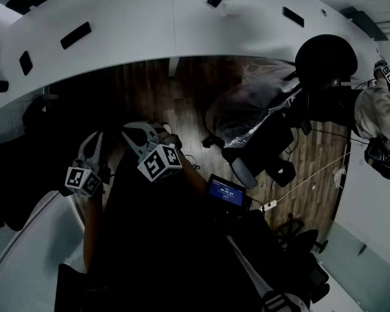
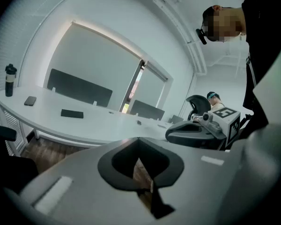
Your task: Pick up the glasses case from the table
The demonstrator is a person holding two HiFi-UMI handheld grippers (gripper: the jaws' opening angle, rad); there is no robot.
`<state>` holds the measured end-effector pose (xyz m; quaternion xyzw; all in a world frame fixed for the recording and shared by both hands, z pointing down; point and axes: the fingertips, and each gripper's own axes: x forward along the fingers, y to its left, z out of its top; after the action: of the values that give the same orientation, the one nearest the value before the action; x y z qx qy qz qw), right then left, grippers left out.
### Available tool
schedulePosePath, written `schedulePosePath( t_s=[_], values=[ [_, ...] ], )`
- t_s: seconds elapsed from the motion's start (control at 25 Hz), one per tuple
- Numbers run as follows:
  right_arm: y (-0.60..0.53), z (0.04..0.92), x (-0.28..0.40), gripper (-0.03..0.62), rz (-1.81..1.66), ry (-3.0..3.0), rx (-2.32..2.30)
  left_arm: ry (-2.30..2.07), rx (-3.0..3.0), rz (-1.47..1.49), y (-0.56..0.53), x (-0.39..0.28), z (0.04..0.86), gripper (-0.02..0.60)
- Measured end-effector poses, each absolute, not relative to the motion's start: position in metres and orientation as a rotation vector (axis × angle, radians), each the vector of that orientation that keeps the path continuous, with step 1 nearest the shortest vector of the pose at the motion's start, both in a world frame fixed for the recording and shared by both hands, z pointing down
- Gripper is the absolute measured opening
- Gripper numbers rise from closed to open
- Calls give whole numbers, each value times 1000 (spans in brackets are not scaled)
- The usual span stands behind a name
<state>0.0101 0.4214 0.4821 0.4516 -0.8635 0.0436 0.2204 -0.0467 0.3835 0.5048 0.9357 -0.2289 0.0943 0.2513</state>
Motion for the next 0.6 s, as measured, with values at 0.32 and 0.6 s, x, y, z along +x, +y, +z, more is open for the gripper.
schedulePosePath(
  t_s=[0.32, 0.6],
  values=[
    [386, 496, 32, 8, 147, -2357, 1241, -663, 2495, 351, 347, -42, 528, 6],
    [338, 506, 29, 8, 176, -2303, 1238, -589, 2496, 313, 295, -33, 540, 6]
  ],
)
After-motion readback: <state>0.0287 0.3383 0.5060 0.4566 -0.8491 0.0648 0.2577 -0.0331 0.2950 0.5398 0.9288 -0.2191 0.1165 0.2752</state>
